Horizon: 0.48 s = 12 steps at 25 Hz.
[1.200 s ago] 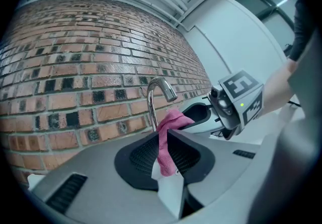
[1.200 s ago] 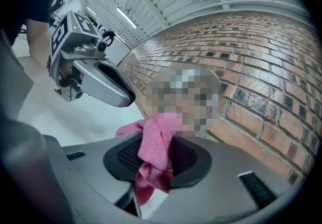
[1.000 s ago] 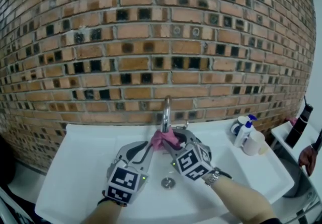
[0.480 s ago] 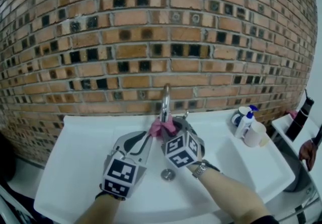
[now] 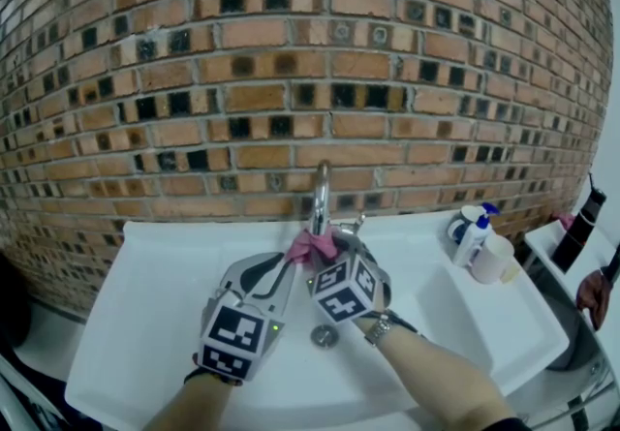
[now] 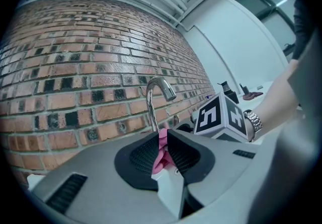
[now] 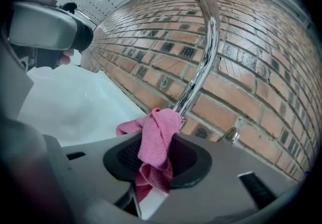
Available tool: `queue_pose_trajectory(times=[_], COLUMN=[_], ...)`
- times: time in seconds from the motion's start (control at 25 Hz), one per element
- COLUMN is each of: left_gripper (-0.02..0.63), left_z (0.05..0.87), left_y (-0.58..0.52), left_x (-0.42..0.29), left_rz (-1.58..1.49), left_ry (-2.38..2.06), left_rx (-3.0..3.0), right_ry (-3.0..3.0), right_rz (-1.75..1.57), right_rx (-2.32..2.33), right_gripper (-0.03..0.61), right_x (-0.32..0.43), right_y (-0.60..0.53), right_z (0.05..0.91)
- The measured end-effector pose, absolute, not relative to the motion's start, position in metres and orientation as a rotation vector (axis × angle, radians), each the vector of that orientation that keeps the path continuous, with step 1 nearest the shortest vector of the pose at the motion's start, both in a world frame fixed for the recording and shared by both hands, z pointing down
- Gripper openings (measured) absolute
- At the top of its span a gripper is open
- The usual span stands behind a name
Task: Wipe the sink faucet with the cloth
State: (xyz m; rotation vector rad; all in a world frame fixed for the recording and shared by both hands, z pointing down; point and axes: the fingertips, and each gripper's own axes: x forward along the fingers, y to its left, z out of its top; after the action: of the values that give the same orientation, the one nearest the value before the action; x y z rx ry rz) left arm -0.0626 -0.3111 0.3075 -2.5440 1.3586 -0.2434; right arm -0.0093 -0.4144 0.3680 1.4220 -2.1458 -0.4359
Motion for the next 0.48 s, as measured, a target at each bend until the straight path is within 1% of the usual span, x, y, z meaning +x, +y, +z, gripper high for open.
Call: queue_pose_trajectory(times=[0.48], left_gripper=[0.058], left_z=[0.308], left_y=[-0.311], left_x=[-0.062], left_rz=[-0.246], left_ry=[1.357], left_rx=[-2.545], right_ry=[-2.123], right_rz=[-0.250], right_rx=[1.381], right_gripper=[0.123], right_x=[-0.001], right_y=[-0.418], right_z=[0.405])
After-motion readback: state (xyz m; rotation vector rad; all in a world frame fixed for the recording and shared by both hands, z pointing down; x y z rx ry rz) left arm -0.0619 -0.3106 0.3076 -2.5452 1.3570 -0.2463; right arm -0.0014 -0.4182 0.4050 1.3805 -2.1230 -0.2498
